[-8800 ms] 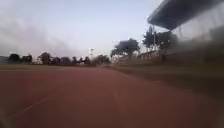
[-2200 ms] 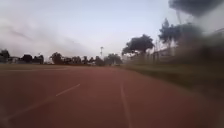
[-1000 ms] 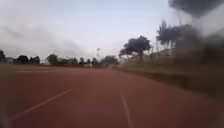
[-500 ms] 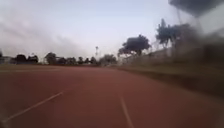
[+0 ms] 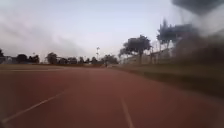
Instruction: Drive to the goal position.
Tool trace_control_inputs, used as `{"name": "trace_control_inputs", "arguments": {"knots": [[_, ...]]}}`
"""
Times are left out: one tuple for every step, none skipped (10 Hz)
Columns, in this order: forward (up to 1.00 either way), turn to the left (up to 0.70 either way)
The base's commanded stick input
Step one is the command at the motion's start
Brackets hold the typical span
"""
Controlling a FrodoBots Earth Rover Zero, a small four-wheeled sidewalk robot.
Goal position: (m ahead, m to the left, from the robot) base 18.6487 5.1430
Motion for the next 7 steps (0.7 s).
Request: {"name": "trace_control_inputs", "arguments": {"knots": [[0.7, 0.0], [0.7, 0.0], [0.7, 0.0], [0.7, -0.02], [0.7, -0.08], [0.7, -0.3], [0.7, -0.3]]}}
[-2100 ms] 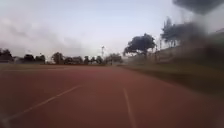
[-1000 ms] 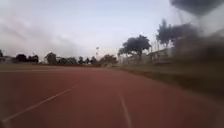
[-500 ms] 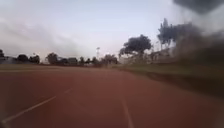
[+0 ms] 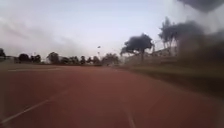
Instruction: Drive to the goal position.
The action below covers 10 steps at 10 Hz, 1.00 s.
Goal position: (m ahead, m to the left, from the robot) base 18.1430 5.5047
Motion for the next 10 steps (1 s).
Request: {"name": "trace_control_inputs", "arguments": {"knots": [[0.7, -0.3], [0.7, -0.3], [0.7, -0.27], [0.7, -0.07], [0.7, 0.0], [0.7, 0.0], [0.7, 0.0], [0.7, 0.0], [0.7, 0.0], [0.7, 0.0]]}}
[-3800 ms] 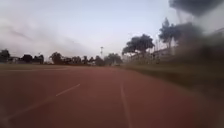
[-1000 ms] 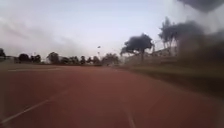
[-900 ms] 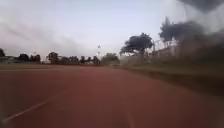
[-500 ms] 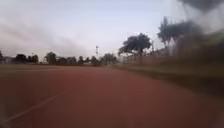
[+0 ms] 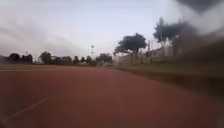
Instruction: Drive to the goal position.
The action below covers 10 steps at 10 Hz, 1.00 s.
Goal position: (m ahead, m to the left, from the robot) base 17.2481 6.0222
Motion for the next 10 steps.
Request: {"name": "trace_control_inputs", "arguments": {"knots": [[0.7, 0.0], [0.7, 0.0], [0.7, 0.0], [0.7, 0.0], [0.7, 0.0], [0.7, 0.0], [0.7, 0.0], [0.7, 0.0], [0.7, 0.0], [0.7, 0.0]]}}
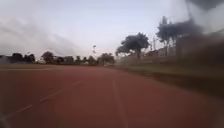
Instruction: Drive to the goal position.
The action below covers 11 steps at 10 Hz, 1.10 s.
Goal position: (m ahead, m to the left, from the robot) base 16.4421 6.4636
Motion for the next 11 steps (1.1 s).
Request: {"name": "trace_control_inputs", "arguments": {"knots": [[0.7, 0.0], [0.7, 0.0], [0.7, -0.09], [0.7, -0.29], [0.7, -0.29], [0.7, -0.3], [0.7, -0.27], [0.7, -0.07], [0.7, 0.0], [0.7, 0.0], [0.7, 0.0]]}}
